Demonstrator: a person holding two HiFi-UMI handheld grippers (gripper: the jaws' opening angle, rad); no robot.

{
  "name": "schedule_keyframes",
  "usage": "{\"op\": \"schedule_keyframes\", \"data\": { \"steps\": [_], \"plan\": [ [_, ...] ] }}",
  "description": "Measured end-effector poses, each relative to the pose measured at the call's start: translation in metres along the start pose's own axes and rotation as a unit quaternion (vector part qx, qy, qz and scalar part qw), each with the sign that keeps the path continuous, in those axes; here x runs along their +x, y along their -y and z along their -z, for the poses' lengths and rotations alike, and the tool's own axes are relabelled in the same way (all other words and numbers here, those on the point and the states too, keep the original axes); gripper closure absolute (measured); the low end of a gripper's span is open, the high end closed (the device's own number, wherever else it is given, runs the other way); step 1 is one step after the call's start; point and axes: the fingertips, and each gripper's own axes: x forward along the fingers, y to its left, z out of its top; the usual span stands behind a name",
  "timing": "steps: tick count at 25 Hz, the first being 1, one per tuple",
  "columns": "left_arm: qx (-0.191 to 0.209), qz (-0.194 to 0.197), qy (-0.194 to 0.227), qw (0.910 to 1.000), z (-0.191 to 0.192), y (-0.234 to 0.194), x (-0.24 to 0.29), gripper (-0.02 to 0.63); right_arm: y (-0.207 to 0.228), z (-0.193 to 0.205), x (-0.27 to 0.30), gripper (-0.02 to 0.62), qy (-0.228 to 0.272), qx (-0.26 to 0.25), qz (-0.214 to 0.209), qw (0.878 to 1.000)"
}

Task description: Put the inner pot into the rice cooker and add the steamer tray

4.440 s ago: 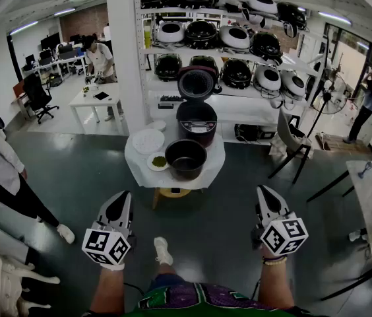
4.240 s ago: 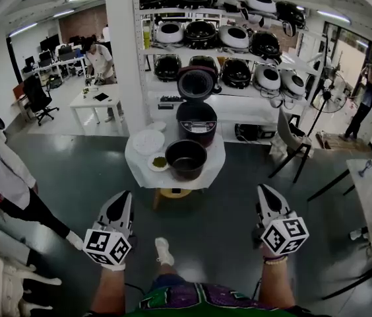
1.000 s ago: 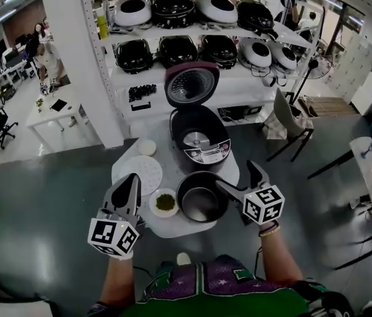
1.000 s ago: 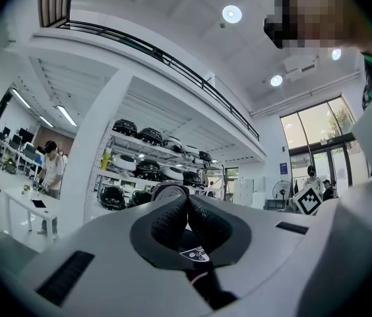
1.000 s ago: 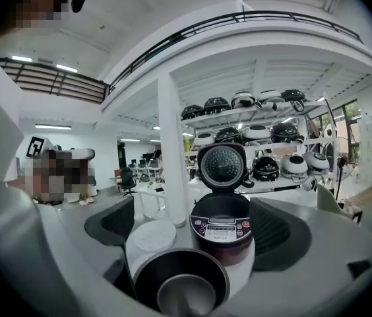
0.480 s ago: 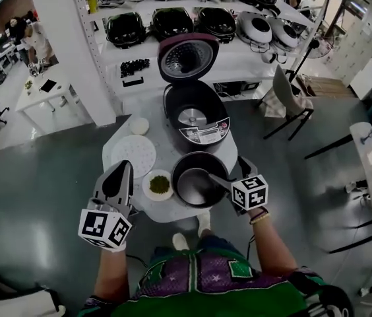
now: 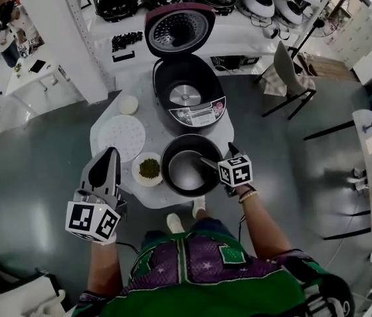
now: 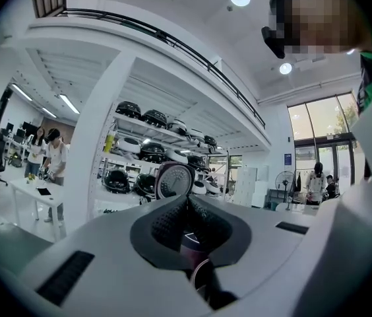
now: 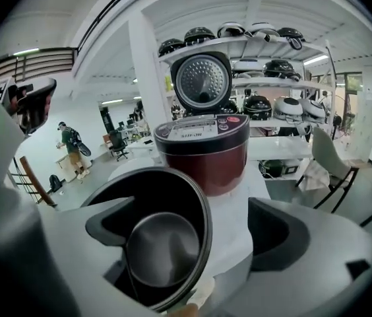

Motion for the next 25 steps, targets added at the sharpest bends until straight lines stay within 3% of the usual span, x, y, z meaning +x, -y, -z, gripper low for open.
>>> {"op": "schedule_keyframes", "data": {
  "steps": [14,19,21,24,25],
  "plan": [
    [-0.009,-0.011,-0.019,0.9997,0.015,-0.009,0.029,0.584,0.025,0.047,0.043,0.092,-0.097,-0.004,-0.005,0.995],
    [-0.011,-0.016,-0.018,0.9997,0.015,-0.014,0.028,0.584,0.027,0.048,0.045,0.140,-0.100,-0.013,0.001,0.995],
    [-0.012,-0.018,-0.017,0.9996,0.016,-0.016,0.028,0.584,0.027,0.048,0.045,0.259,-0.105,-0.031,0.009,0.994],
    [-0.013,-0.021,-0.016,0.9996,0.015,-0.017,0.024,0.584,0.025,0.048,0.044,0.535,-0.115,-0.058,0.021,0.991],
    [-0.013,-0.022,-0.015,0.9996,0.014,-0.018,0.023,0.584,0.023,0.049,0.045,0.576,-0.119,-0.058,0.021,0.991]
  ]
}}
